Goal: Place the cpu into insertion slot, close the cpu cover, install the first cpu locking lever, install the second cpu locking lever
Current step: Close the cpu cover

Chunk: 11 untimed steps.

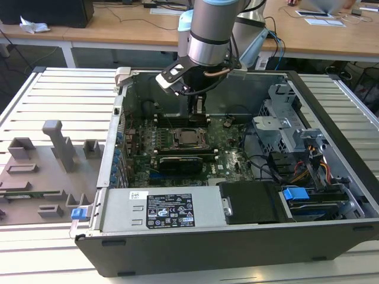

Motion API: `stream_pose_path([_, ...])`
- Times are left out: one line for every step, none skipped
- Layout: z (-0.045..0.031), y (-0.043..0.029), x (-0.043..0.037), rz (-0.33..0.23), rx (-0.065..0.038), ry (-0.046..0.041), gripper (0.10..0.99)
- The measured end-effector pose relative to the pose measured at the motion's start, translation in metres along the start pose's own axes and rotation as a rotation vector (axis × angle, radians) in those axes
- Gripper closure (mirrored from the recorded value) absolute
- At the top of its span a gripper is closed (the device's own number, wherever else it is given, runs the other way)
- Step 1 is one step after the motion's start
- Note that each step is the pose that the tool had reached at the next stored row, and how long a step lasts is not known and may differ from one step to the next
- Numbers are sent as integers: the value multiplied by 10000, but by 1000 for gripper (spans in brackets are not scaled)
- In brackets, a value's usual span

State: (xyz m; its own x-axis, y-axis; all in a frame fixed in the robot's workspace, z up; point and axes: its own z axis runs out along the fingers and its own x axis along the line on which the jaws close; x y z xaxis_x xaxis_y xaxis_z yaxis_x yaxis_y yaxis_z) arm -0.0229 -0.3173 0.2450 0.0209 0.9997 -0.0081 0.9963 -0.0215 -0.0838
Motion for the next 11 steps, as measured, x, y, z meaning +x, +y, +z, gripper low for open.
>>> stream_pose_path([1, -8, 0, 0, 0, 0, 980])
stream_pose_path([3, -23, 0, -1, 0, 1, 980])
stream_pose_path([3, -34, -1, 0, 0, 0, 980])
stream_pose_path([5, -44, -1, -1, 0, 0, 980])
stream_pose_path([5, -52, -1, -1, 0, 0, 980])
stream_pose_path([6, -60, -1, 0, 0, 0, 980])
stream_pose_path([7, -65, -1, 0, 0, 0, 980])
stream_pose_path([7, -70, -2, 0, 0, 0, 980])
stream_pose_path([8, -80, -2, 1, 0, 0, 980])
stream_pose_path([9, -85, -2, 0, 0, 0, 980])
stream_pose_path([9, -90, -2, -1, 0, 0, 980])
